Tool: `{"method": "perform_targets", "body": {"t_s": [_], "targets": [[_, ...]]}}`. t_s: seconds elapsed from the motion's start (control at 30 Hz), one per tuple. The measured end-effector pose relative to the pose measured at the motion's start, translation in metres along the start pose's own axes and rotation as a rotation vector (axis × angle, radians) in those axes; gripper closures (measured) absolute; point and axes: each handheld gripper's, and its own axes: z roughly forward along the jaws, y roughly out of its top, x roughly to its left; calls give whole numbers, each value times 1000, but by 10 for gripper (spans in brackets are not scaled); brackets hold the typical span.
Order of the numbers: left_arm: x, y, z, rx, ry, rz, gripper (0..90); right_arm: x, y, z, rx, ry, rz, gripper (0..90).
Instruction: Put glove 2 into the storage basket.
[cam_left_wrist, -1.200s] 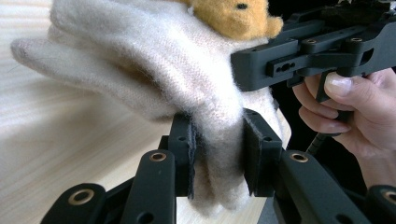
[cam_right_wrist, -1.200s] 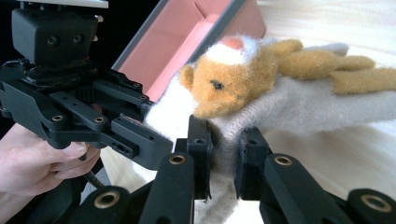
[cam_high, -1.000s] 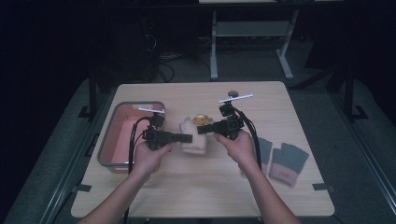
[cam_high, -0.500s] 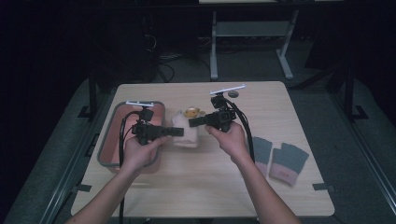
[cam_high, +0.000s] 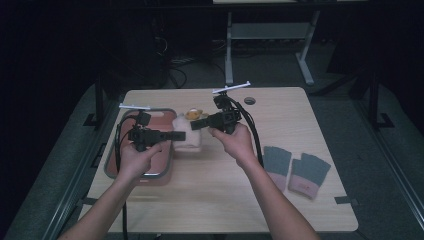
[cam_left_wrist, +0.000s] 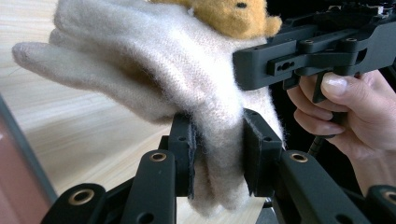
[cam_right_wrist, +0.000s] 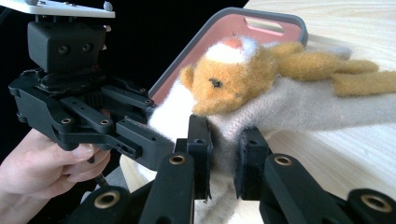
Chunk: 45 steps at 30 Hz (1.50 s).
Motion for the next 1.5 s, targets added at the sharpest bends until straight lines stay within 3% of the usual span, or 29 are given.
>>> {"method": "perform_targets", "body": {"t_s": [0.37,1.5], "targets": [[3,2,-22,-22,16,6,684,14,13,13,7,20,-28,790],[26,2,-80,-72,65,-3,686,41,39,61,23,82,-49,790]]}}
